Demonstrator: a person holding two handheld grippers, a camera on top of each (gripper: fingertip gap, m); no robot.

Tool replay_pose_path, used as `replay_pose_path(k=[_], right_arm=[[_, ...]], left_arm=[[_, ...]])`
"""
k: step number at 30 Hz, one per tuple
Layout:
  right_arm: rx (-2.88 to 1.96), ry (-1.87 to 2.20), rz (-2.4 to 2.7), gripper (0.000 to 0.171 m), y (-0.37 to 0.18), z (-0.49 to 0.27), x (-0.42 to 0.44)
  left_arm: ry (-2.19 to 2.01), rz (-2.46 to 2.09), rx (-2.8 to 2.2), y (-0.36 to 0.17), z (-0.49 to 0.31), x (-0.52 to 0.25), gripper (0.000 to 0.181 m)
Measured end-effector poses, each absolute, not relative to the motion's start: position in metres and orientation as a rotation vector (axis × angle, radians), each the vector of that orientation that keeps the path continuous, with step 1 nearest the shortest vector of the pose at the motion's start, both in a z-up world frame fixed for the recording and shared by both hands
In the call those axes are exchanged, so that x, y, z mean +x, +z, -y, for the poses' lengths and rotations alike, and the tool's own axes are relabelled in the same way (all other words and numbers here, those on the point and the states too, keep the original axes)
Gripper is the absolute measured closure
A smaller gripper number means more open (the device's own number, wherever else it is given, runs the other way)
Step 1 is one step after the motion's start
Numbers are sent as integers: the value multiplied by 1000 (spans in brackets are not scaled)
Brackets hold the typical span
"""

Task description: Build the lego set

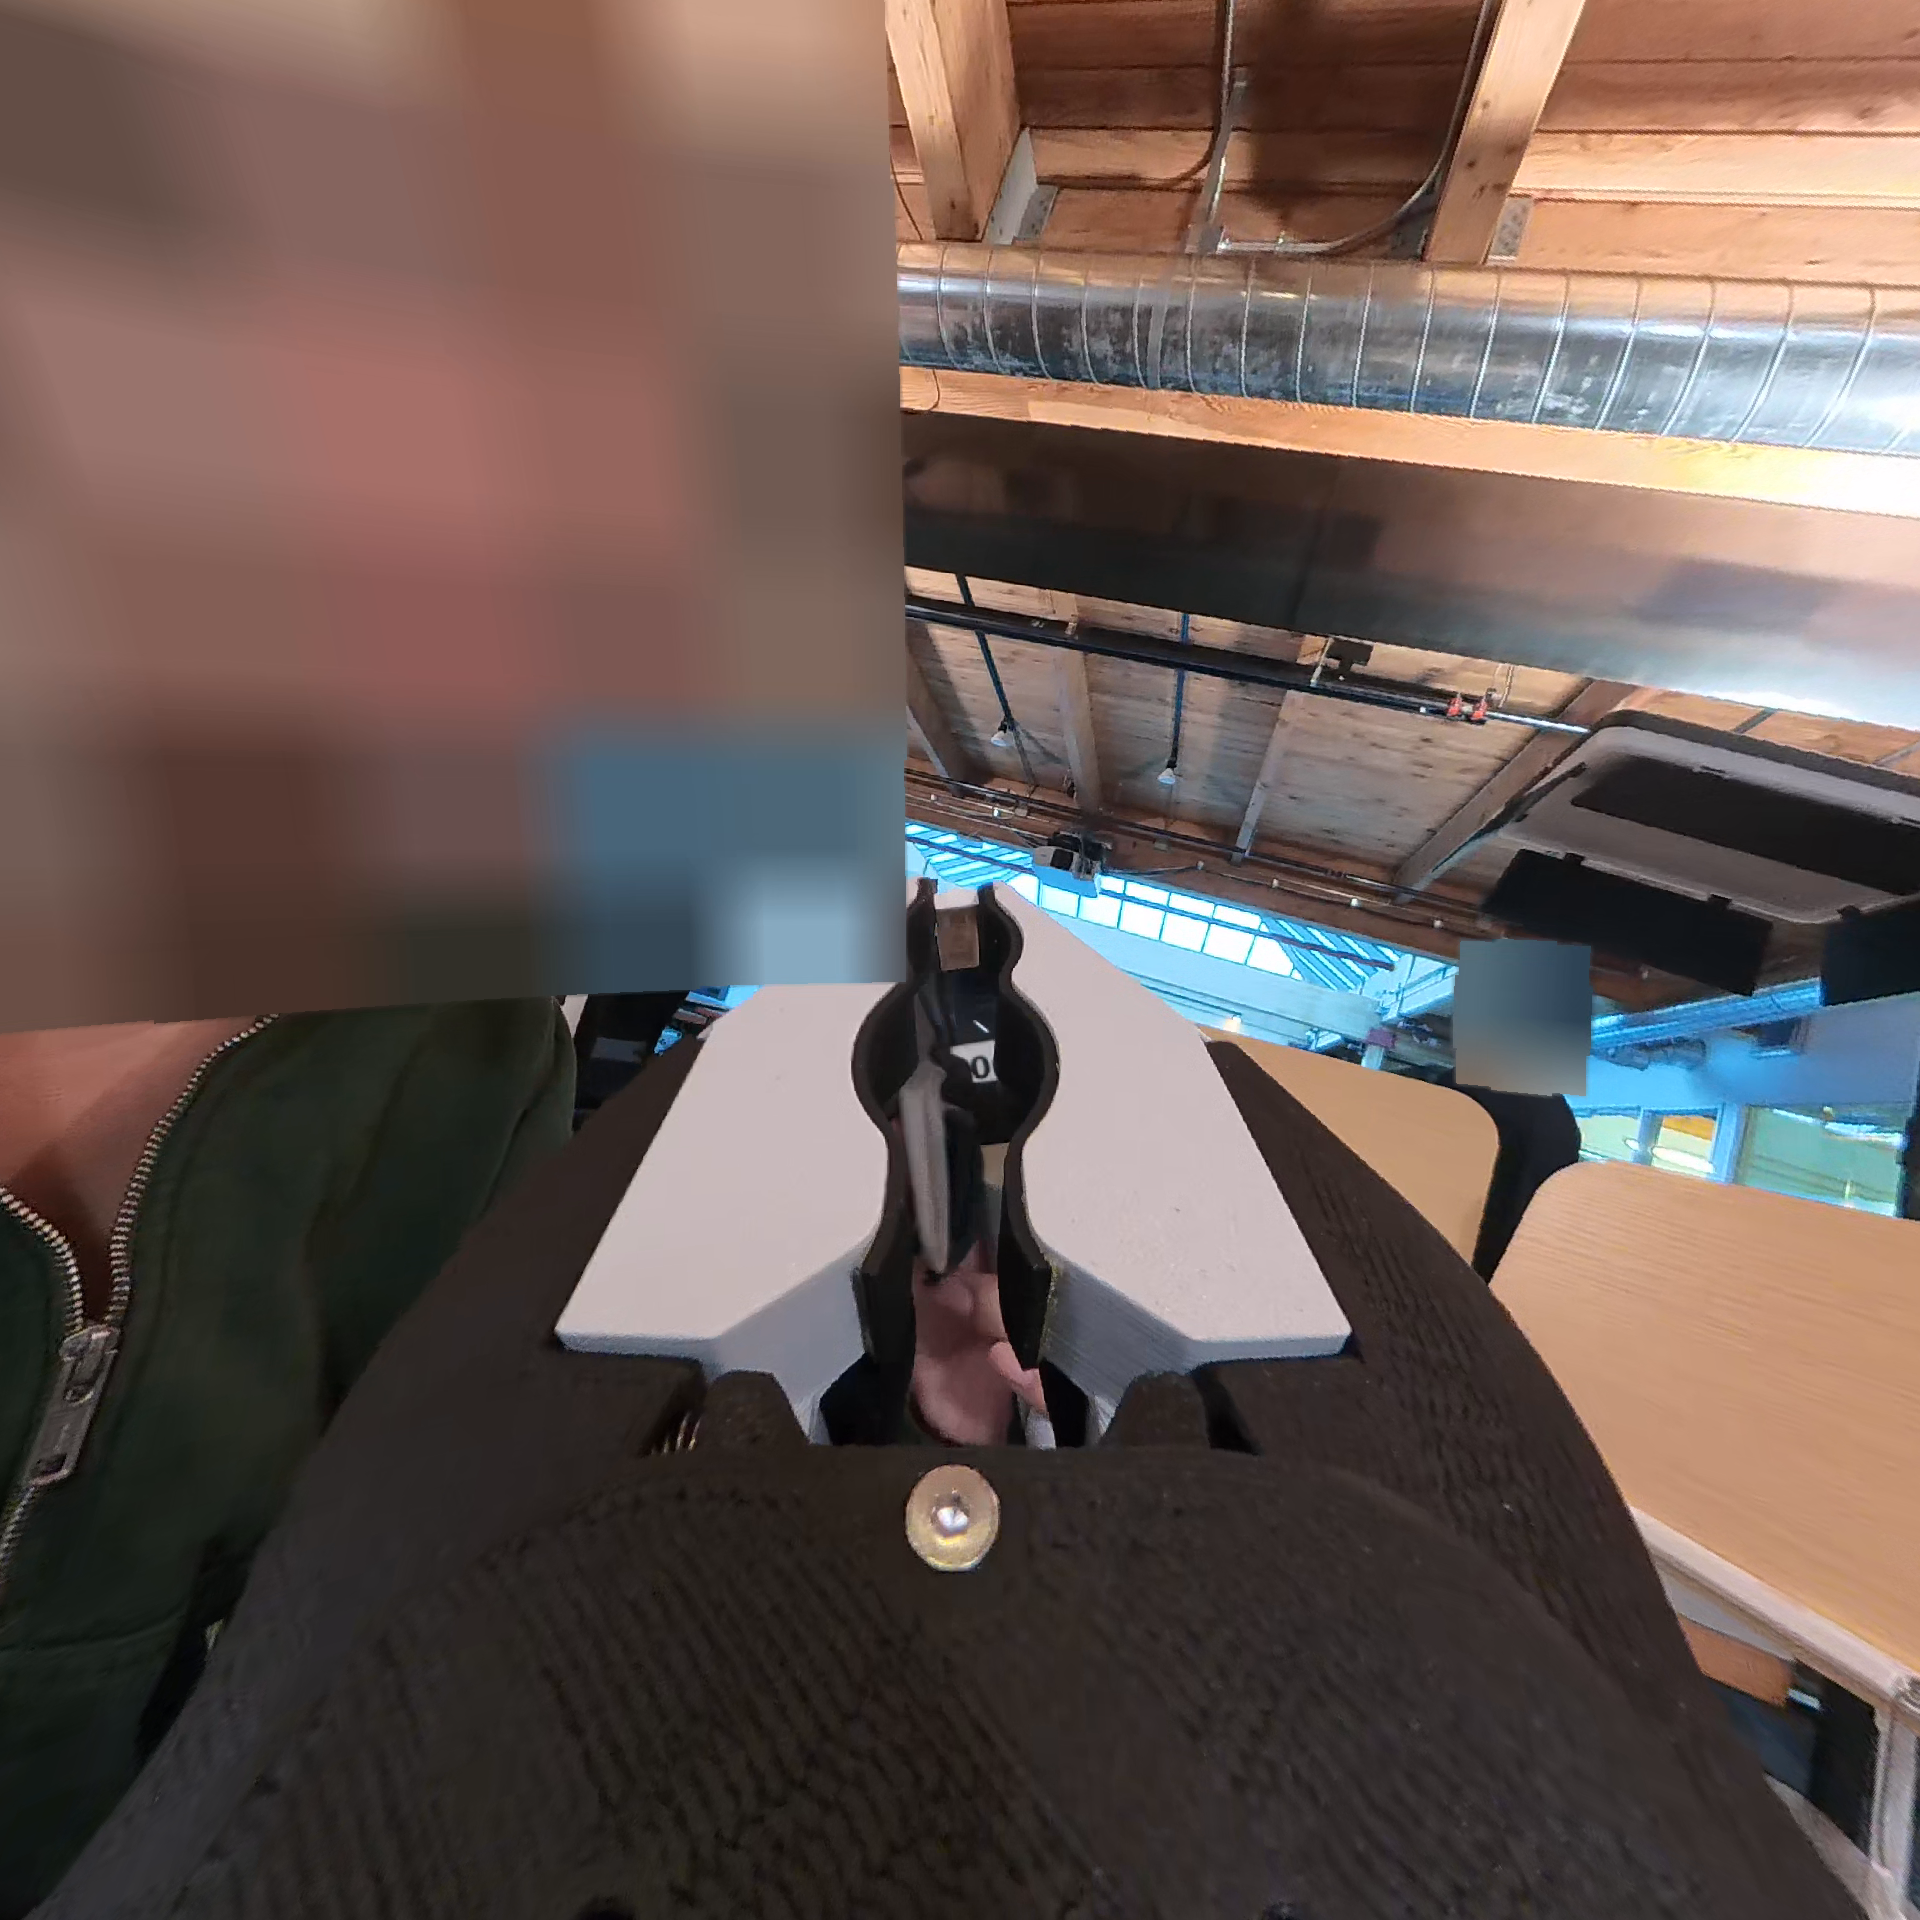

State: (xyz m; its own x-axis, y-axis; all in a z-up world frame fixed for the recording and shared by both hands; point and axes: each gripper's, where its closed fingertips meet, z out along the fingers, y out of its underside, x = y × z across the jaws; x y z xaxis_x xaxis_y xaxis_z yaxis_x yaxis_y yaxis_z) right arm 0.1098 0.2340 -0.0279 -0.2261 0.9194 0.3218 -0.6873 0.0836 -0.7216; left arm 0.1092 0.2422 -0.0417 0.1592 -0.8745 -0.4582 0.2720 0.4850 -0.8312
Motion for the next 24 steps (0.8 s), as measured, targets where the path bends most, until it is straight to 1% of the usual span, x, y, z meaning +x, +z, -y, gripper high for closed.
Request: replay_pose_path(k=[2, 5, 12, 13, 15, 17, 19, 21, 24], right_arm=[[-323, 1528, 966, 165, -28, -234, 109], [-325, 1522, 966, 165, -29, -235, 109], [-341, 1463, 917, 165, -29, -245, 111], [-339, 1438, 886, 162, -27, -250, 115], [-358, 1354, 786, 147, -19, -266, 131], [-426, 1165, 622, 139, -14, -295, 161], [-514, 941, 406, 138, -21, -329, 204], [-646, 675, 267, 138, -50, -358, 240], [-841, 216, 314, 136, -110, -384, 266]], left_arm=[[-923, -1128, -656, -41, -239, 109, 165], [-908, -1127, -655, -41, -240, 108, 177], [-838, -1125, -699, -43, -250, 109, 177], [-822, -1116, -710, -43, -253, 109, 176], [-769, -1082, -753, -45, -264, 109, 177], [-725, -1005, -825, -50, -277, 107, 177], [-712, -898, -906, -59, -287, 109, 176], [-697, -824, -1008, -82, -292, 116, 176], [-631, -780, -1105, -126, -291, 130, 176]])
